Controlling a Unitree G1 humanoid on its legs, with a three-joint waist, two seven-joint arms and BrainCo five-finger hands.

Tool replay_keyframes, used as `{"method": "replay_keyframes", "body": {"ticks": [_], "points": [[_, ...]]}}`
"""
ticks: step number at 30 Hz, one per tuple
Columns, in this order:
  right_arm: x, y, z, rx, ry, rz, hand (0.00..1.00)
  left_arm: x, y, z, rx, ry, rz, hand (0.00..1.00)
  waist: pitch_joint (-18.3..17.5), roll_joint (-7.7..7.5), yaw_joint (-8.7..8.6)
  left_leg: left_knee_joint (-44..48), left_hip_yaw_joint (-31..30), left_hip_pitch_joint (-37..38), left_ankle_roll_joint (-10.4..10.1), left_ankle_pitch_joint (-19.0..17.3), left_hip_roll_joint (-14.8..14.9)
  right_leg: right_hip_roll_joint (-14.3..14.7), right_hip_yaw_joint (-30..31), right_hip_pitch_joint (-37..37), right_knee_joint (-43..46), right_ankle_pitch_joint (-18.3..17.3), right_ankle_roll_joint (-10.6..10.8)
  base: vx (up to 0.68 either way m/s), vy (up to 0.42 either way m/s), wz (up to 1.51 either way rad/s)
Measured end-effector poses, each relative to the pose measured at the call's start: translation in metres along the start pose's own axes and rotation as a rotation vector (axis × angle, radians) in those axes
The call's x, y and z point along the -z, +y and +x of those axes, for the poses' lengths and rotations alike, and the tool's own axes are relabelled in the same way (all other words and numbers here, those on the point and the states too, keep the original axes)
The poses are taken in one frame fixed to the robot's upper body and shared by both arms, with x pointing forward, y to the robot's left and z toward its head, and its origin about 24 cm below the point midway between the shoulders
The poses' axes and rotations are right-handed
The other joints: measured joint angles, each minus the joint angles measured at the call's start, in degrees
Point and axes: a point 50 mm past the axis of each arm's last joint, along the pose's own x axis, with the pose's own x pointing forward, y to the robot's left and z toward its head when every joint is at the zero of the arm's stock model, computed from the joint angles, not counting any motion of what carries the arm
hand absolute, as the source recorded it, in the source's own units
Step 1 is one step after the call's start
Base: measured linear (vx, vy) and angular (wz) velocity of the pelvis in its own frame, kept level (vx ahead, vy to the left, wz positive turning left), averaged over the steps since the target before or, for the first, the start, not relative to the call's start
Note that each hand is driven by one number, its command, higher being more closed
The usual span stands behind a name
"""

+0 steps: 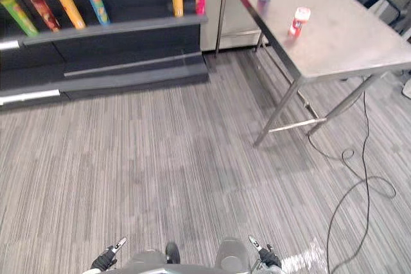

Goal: Put the gum and the chips on the shelf.

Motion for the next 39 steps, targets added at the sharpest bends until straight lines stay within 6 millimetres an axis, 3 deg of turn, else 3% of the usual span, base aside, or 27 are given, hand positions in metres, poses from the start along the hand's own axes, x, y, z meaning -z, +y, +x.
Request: {"method": "replay_keyframes", "body": {"ticks": [1, 3, 4, 5, 6, 8, 9, 10, 14, 15, 16, 18, 19, 21, 23, 25, 28, 29, 30, 31, 34, 37, 39], "points": [[-0.002, 0.002, 0.000, -0.011, -0.008, -0.013, 0.00, 0.000, 0.000, 0.000, -0.001, -0.001, -0.009, 0.00, 0.03, -0.03, -0.02, -0.73, -0.35, 1.96, -0.87, -1.27, 0.55, 1.06, -2.27, -2.88, -5.98, -2.04, -0.39, 0.28, -0.087, 0.19], [-0.003, 0.001, 0.001, -0.014, -0.009, -0.024, 0.00, 0.001, -0.001, 0.000, -0.007, 0.001, -0.046, 0.00, 0.09, 0.19, -0.05, -0.59, -0.76, 3.20, -1.70, -3.23, 1.54, 2.59, -3.00, -5.04, -15.72, -1.77, -0.11, 0.25, -0.177, 0.22], [-0.002, 0.000, 0.000, -0.013, -0.007, -0.026, 0.00, 0.002, -0.003, 0.000, -0.012, 0.001, -0.079, 0.00, 0.17, 0.65, -0.12, -0.65, -1.63, 4.41, -3.50, -4.65, 2.74, 4.38, -2.51, -5.02, -29.21, 0.18, 0.96, 0.34, -0.272, 0.34], [0.001, -0.002, -0.001, -0.008, 0.001, -0.024, 0.00, 0.003, -0.002, 0.000, -0.015, 0.000, -0.096, 0.00, 0.18, 0.62, -0.09, -0.65, -2.30, 5.07, -4.45, -5.46, 3.30, 4.81, -1.53, -4.97, -36.55, 2.46, 0.84, 0.34, -0.258, 0.38], [0.003, -0.003, -0.002, -0.005, 0.007, -0.024, 0.00, 0.004, -0.002, -0.001, -0.018, 0.001, -0.110, 0.00, 0.19, 0.61, -0.07, -0.67, -2.76, 5.56, -5.25, -6.06, 3.61, 4.92, -0.58, -4.87, -40.48, 4.15, 0.90, 0.42, -0.302, 0.40], [0.012, -0.009, -0.005, 0.012, 0.028, -0.011, 0.00, 0.007, -0.005, -0.001, -0.025, 0.006, -0.160, 0.00, -0.19, 0.41, -0.12, -0.64, -3.85, 7.44, -7.67, -8.07, 5.00, 5.62, 0.76, -4.43, -44.50, 12.14, 0.83, 0.43, -0.298, 0.27], [0.010, -0.013, -0.005, 0.021, 0.023, -0.015, 0.00, 0.011, -0.009, -0.002, -0.028, 0.014, -0.207, 0.00, -0.31, 2.55, 0.17, -0.76, -3.59, 8.25, -8.75, -7.88, 6.87, 7.50, 0.18, -5.09, -41.54, 11.66, -1.22, 0.48, -0.296, 0.13], [0.008, -0.014, -0.005, 0.025, 0.013, -0.006, 0.00, 0.014, -0.014, -0.003, -0.020, 0.017, -0.237, 0.00, -0.34, 3.00, 0.00, -0.43, -3.46, 8.46, -9.77, -5.93, 8.23, 8.17, -0.78, -5.86, -38.31, 8.36, -2.65, 0.46, -0.282, 0.13], [0.008, -0.016, -0.006, 0.030, 0.006, 0.006, 0.00, 0.009, -0.022, -0.001, 0.004, -0.004, -0.260, 0.00, -0.88, 3.62, -0.01, 4.99, -3.74, 8.41, -11.13, -1.39, 11.15, 9.25, -3.46, -3.04, -34.48, 1.81, -3.87, 0.42, -0.283, 0.27], [0.008, -0.016, -0.006, 0.029, 0.001, 0.004, 0.00, 0.003, -0.023, -0.001, 0.014, -0.026, -0.266, 0.00, -0.93, 3.57, -0.04, 14.03, -4.73, 4.74, -11.61, -0.78, 12.41, 9.21, -4.31, -1.26, -34.41, 0.23, -4.02, 0.35, -0.221, 0.42], [0.006, -0.016, -0.006, 0.027, -0.007, 0.003, 0.00, -0.004, -0.026, 0.001, 0.030, -0.051, -0.273, 0.00, -0.94, 3.57, -0.08, 25.58, -7.20, -0.73, -13.68, 1.77, 13.58, 9.05, -5.18, 0.45, -34.45, -0.90, -4.39, 0.28, -0.145, 0.39], [0.005, -0.017, -0.006, 0.027, -0.012, 0.000, 0.00, -0.009, -0.032, 0.001, 0.056, -0.074, -0.280, 0.00, -0.74, 3.26, 0.13, 38.51, -8.99, -6.66, -14.63, 2.90, 14.96, 9.00, -5.69, 2.49, -34.40, -1.62, -5.28, 0.25, -0.052, 0.09], [0.002, -0.014, -0.005, 0.023, -0.022, -0.002, 0.00, -0.012, -0.033, 0.001, 0.065, -0.085, -0.279, 0.00, -0.75, 3.17, 0.32, 45.78, -8.12, -10.65, -13.98, 2.37, 15.13, 8.98, -5.45, 5.04, -34.75, -2.63, -5.77, 0.27, -0.012, -0.07], [0.002, -0.014, -0.005, 0.024, -0.026, -0.001, 0.00, -0.014, -0.033, 0.001, 0.073, -0.095, -0.301, 0.00, -0.78, 3.14, 0.16, 48.94, -5.51, -14.42, -11.44, -0.16, 15.43, 8.67, -5.28, 8.34, -36.27, -3.98, -5.69, 0.28, 0.056, -0.03], [0.004, -0.014, -0.006, 0.034, -0.022, 0.013, 0.00, -0.017, -0.033, 0.002, 0.073, -0.108, -0.314, 0.00, -0.90, 2.83, 0.54, 46.90, -2.08, -17.67, -10.44, -2.67, 16.13, 7.84, -5.18, 10.86, -37.35, -4.48, -4.84, 0.24, 0.129, 0.01], [0.003, -0.011, -0.005, 0.027, -0.027, 0.017, 0.00, -0.019, -0.030, 0.002, 0.067, -0.122, -0.339, 0.00, -0.98, 2.10, 0.88, 37.17, 0.86, -19.93, -9.41, -3.81, 15.44, 5.50, -4.28, 12.56, -37.54, -5.46, -3.16, 0.23, 0.214, -0.08], [0.002, -0.011, -0.005, 0.028, -0.036, 0.011, 0.00, -0.018, -0.032, 0.001, 0.070, -0.120, -0.334, 0.00, -1.37, 2.18, 1.68, 13.72, -0.65, -18.59, -7.81, -0.05, 13.20, 2.81, -1.70, 13.59, -37.31, -7.35, 0.60, 0.27, 0.370, -0.30], [0.002, -0.011, -0.006, 0.030, -0.035, 0.008, 0.00, -0.014, -0.033, 0.000, 0.068, -0.108, -0.342, 0.00, -2.04, 2.27, 1.87, 10.56, -1.45, -18.17, -9.46, 5.27, 12.37, 2.05, 0.19, 14.04, -37.41, -8.06, 2.34, 0.30, 0.420, -0.44], [0.003, -0.011, -0.006, 0.030, -0.032, 0.009, 0.00, -0.012, -0.030, 0.000, 0.059, -0.105, -0.344, 0.00, -2.95, 2.07, 1.98, 10.60, -0.81, -17.70, -9.04, 5.49, 11.33, 1.50, 1.11, 14.31, -38.06, -8.00, 2.82, 0.37, 0.369, -0.37], [0.010, -0.007, -0.007, 0.024, -0.016, 0.021, 0.00, -0.010, -0.023, 0.000, 0.040, -0.103, -0.338, 0.00, -4.74, 0.49, 1.53, 10.74, 0.77, -17.91, -8.65, 3.61, 9.65, 0.57, 3.48, 14.81, -40.31, -7.55, 3.32, 0.33, 0.236, -0.19], [0.022, -0.002, -0.008, 0.031, 0.027, 0.085, 0.00, -0.009, -0.014, 0.000, 0.018, -0.091, -0.320, 0.00, -6.78, -1.86, 1.49, 14.08, 1.79, -17.54, -7.94, -1.21, 6.77, -0.42, 7.50, 17.31, -44.68, -3.32, 3.18, 0.38, 0.239, -0.12], [0.027, -0.003, -0.008, 0.046, 0.055, 0.101, 0.00, -0.003, -0.010, 0.000, 0.019, -0.049, -0.253, 0.00, -9.01, -1.81, 1.60, 14.23, 2.92, -15.39, -6.13, -2.24, 4.88, -1.96, 10.98, 17.18, -44.78, 1.08, 2.96, 0.40, 0.278, -0.29], [0.023, -0.003, -0.007, 0.046, 0.044, 0.104, 0.00, 0.000, -0.011, 0.000, 0.030, -0.030, -0.212, 0.00, -8.80, -0.93, 1.72, 12.24, 3.59, -11.98, -5.30, -2.79, 4.33, -2.00, 14.26, 13.61, -36.99, 3.07, 3.59, 0.28, 0.162, -0.61]]}}
